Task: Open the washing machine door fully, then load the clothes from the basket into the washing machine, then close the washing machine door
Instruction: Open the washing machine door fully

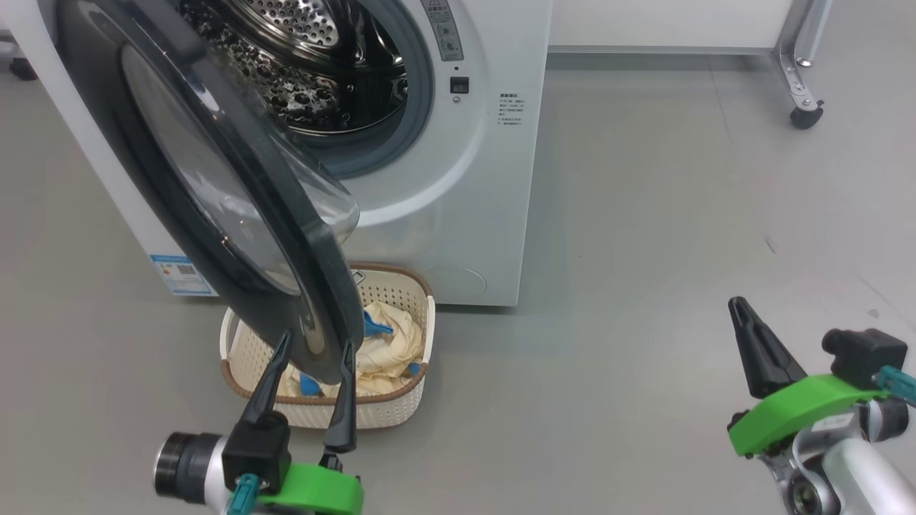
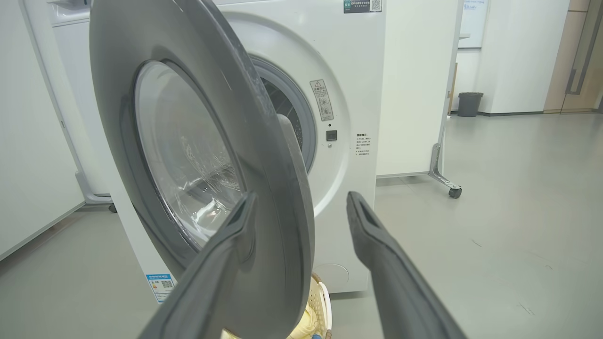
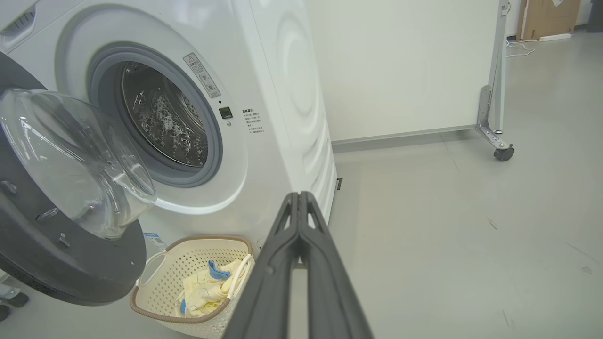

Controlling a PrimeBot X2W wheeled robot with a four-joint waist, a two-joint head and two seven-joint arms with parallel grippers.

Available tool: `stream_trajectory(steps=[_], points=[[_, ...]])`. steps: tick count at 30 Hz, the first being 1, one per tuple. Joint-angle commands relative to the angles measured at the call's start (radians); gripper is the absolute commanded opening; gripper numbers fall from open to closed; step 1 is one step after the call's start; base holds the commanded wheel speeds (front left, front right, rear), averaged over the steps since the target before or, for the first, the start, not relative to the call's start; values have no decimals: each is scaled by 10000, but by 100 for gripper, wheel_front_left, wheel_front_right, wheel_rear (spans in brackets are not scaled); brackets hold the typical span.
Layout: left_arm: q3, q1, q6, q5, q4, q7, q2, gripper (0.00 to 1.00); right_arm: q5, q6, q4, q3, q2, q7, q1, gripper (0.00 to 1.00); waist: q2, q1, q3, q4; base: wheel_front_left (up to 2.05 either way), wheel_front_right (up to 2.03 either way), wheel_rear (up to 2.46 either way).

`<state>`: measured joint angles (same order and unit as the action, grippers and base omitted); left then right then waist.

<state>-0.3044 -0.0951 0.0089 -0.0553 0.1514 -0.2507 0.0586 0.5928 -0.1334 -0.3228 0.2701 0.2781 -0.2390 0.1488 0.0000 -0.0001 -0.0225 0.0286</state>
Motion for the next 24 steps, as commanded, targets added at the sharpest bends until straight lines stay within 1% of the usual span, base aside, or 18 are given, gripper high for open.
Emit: stream_trajectory(steps=[1, 5, 6, 7, 8, 11, 16, 24], points=[[395, -238, -13, -23, -360, -111, 77, 100, -187, 27, 353, 15, 86, -111, 150, 0, 0, 1, -12, -13, 0, 0, 0], [502, -184, -53, 5, -344, -111, 64, 100, -950, 27, 613, -387, -249, -58, -330, 0, 0, 1, -51, -71, 0, 0, 0], [558, -177, -64, 19, -336, -111, 58, 100, -1260, 27, 700, -708, -454, -53, -517, 16, 0, 1, -72, -90, 0, 0, 0], [584, -175, -66, 26, -335, -111, 54, 100, -1406, 27, 745, -866, -566, -56, -605, 77, 0, 1, -76, -96, 0, 0, 0], [607, -176, -68, 33, -335, -111, 50, 100, -1573, 27, 796, -961, -651, -54, -684, 100, 0, 1, -76, -99, 0, 0, 0], [659, -180, -79, 55, -328, -111, 38, 100, -1941, 27, 927, -1157, -888, -13, -878, 100, 0, 1, -74, -102, 0, 0, 0], [721, -176, -100, 90, -349, -111, 20, 100, -2200, 27, 1135, -1365, -1143, 160, -1032, 100, 0, 1, -76, -95, 0, 0, 0], [756, -167, -155, 133, -363, -111, -4, 100, -2424, 27, 1384, -1460, -1238, 247, -1100, 100, 0, 1, -58, -78, 0, 0, 0]])
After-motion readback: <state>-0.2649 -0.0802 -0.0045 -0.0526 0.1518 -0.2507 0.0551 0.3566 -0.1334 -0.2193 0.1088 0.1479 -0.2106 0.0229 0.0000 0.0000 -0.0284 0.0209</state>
